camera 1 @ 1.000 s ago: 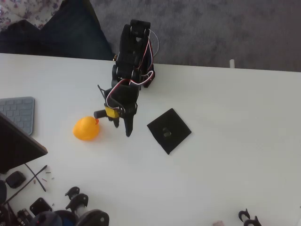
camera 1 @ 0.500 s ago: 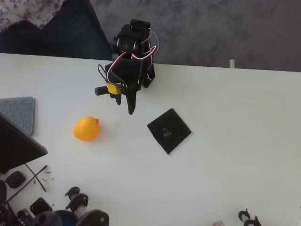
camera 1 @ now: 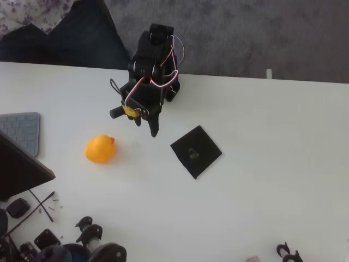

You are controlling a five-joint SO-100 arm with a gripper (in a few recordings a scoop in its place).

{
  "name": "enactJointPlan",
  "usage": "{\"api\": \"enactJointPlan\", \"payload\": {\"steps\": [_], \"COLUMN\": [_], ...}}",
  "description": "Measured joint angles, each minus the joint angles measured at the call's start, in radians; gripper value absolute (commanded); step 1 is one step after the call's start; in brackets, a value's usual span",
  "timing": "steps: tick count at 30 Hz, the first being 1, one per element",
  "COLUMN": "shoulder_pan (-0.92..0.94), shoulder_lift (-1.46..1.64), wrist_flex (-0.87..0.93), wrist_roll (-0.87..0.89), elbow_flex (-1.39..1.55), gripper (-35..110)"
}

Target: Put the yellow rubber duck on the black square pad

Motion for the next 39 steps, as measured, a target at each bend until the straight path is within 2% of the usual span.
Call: {"api": "enactJointPlan", "payload": {"steps": [7,16,27,34,39], "shoulder_pan": [0.072,0.244,0.425,0.505,0.560], "shoulder_lift": [0.002,-0.002,-0.002,0.000,-0.003], "wrist_flex": [-0.008,-0.193,-0.202,-0.207,-0.242], "wrist_roll": [-0.114,-0.178,-0.362,-0.532,-0.589], "elbow_flex": [0.000,0.000,0.006,0.173,0.196], "gripper": [25,25,25,25,25]}}
